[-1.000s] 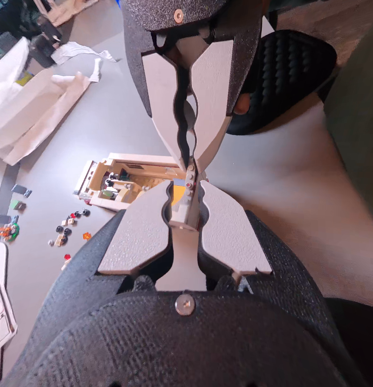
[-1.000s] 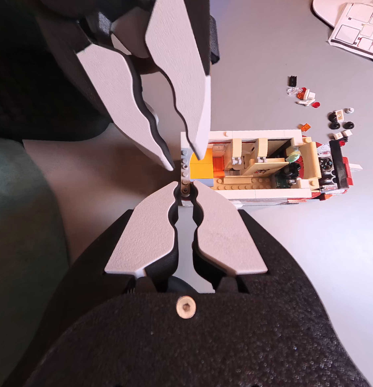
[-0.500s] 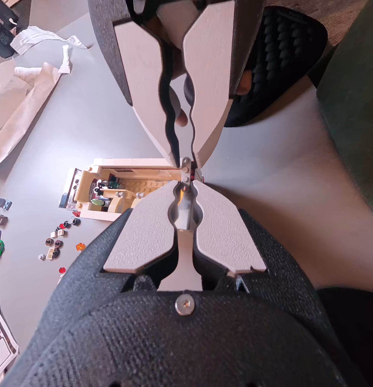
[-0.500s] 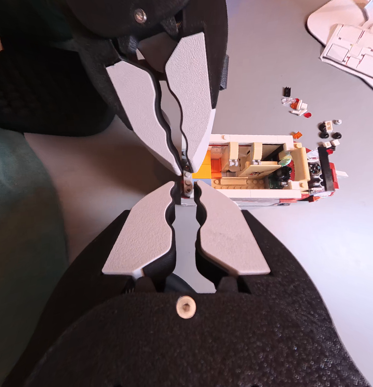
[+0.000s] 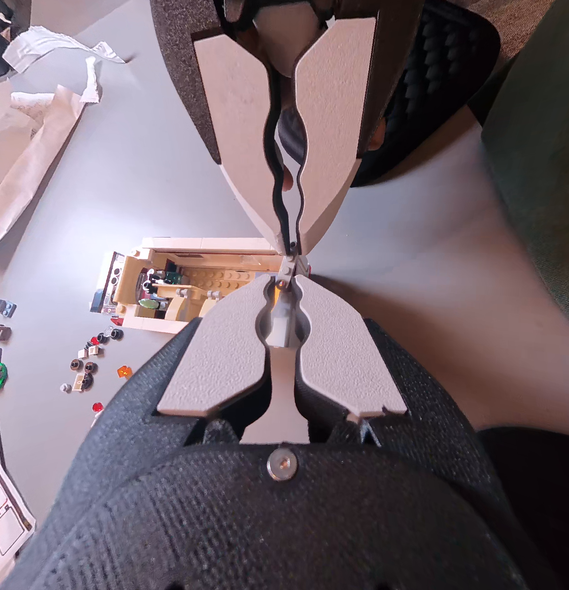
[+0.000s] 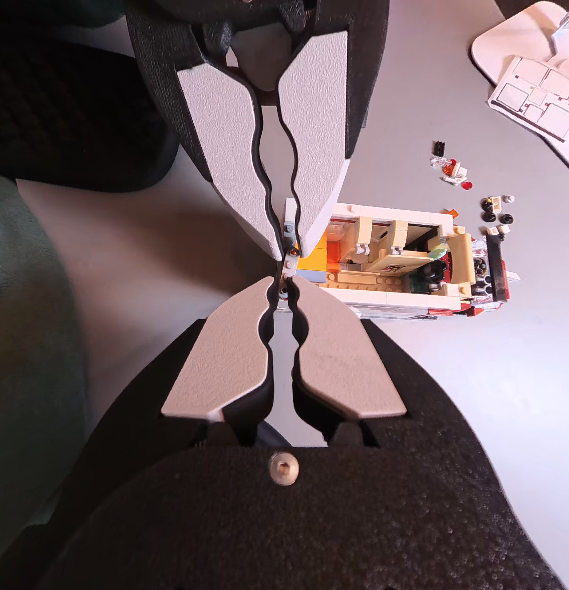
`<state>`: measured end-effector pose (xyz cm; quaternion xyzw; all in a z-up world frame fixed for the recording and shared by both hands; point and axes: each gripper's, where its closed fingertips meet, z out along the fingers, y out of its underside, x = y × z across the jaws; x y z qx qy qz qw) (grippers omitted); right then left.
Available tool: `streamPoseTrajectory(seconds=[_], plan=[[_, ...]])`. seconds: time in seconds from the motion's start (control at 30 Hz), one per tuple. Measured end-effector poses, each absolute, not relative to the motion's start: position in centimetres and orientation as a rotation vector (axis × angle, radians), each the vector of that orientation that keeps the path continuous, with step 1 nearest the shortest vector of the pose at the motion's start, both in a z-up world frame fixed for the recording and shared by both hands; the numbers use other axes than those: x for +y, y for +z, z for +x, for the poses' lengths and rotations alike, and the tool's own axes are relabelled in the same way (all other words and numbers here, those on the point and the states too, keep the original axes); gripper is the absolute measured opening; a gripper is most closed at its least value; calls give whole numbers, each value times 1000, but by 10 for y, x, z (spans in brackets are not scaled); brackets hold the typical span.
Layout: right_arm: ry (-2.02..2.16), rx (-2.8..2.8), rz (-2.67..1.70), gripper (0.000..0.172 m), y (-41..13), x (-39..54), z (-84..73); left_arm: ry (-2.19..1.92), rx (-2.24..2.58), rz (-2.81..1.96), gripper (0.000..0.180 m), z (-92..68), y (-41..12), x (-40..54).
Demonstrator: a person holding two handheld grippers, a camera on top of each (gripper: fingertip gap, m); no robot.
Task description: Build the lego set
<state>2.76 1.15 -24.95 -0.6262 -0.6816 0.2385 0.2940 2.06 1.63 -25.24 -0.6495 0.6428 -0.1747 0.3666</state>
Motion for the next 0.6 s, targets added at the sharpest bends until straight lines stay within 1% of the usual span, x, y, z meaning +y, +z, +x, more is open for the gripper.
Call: streamPoseTrajectory(seconds=[0.6], plan=[[563, -1870, -1658, 4, -251, 13, 29, -459, 1632, -1692, 7, 22, -252, 14]])
